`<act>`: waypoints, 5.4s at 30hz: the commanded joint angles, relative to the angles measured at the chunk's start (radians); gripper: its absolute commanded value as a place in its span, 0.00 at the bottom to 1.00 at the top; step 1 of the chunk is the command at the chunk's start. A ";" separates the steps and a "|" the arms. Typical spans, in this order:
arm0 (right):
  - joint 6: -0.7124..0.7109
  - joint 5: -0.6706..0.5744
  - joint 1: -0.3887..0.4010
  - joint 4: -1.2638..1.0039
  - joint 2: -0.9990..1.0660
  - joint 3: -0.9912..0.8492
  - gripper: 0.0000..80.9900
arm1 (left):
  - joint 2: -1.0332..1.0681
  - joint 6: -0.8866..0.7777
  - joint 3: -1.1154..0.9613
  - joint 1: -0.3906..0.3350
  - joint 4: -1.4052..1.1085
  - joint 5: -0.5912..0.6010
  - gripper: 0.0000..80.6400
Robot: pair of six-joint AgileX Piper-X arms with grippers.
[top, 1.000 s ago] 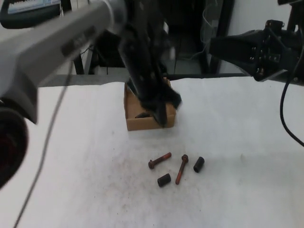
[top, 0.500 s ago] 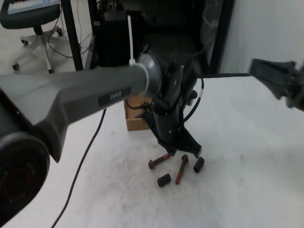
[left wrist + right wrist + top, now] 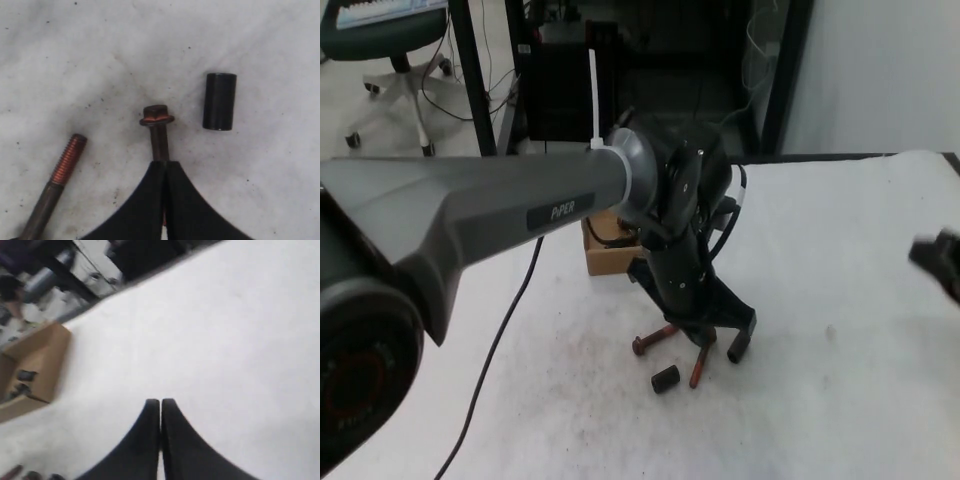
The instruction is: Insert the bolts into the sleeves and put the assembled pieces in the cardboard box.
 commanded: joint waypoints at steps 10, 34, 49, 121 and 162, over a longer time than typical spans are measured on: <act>-0.339 0.456 0.212 0.445 -0.063 -0.171 0.01 | -0.020 0.005 0.003 -0.012 0.001 0.019 0.00; -0.334 0.334 0.281 0.654 -0.147 -0.251 0.01 | -0.015 -0.090 0.003 -0.056 0.015 -0.064 0.68; -0.334 0.305 0.281 0.721 -0.197 -0.251 0.01 | 0.026 -0.003 0.000 -0.067 -0.014 -0.188 0.68; -0.253 0.211 0.619 0.570 -0.233 -0.258 0.01 | -0.310 0.478 0.217 0.248 0.141 -0.198 0.00; -0.251 0.247 0.674 0.652 -0.173 -0.366 0.01 | -0.310 0.590 0.550 0.280 -0.113 -0.112 0.39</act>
